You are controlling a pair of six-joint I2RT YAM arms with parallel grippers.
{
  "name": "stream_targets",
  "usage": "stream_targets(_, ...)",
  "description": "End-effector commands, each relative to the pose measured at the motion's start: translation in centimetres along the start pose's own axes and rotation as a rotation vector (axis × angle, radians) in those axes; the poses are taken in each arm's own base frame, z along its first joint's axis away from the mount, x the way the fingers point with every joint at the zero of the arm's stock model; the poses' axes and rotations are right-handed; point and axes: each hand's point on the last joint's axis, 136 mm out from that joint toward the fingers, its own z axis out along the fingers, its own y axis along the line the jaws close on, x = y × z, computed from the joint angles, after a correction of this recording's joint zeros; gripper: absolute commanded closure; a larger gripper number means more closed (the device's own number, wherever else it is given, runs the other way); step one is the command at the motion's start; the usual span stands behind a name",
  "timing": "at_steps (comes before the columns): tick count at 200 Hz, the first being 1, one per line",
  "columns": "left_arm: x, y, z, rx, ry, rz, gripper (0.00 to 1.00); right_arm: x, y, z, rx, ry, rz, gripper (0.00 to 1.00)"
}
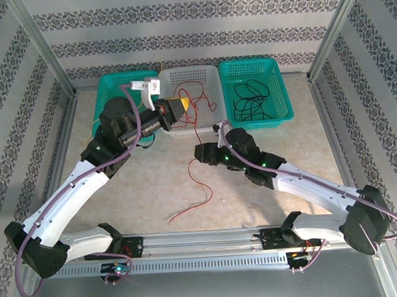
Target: Untangle the cables
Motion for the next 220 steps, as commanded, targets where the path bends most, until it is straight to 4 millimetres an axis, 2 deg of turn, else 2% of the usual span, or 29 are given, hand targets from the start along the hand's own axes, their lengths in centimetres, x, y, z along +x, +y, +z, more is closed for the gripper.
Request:
stream_targets(1,-2.5,-2.6,-0.5,0.061,-0.063,0.034,1.00,1.5,-1.9,0.8,0.030,0.009,0.044,0.78)
stream_targets(10,-2.8,-2.6,-0.5,0.055,-0.068,0.039,1.00,2.2,-2.9,1.0,0.050,0.013,0.062,0.84)
stream_targets(30,-3.4,-2.7,-0.6,0.040,-0.077,0.052,1.00,3.8,-5.1,1.0,0.106,0.021,0.102,0.90)
stream_targets(81,-4.9,-1.3,-0.9,-0.042,-0.114,0.046,1.00,7.5,-9.5,0.7,0.209,0.057,0.186,0.97)
stream_targets(101,-5.3,-0.5,-1.0,-0.072,-0.127,0.032,1.00,8.4,-10.5,0.4,0.232,0.065,0.212,0.98)
stream_targets(145,-4.6,1.9,-0.4,-0.165,-0.086,0.019,1.00,7.4,-10.4,-0.8,0.235,0.030,0.212,0.98)
stream_targets(177,-3.7,2.9,0.1,-0.177,-0.071,-0.005,1.00,5.9,-9.5,-2.0,0.229,0.000,0.190,0.93)
stream_targets(220,-3.7,5.0,1.4,-0.216,-0.047,-0.017,1.00,4.6,-8.6,-2.8,0.222,-0.019,0.183,0.96)
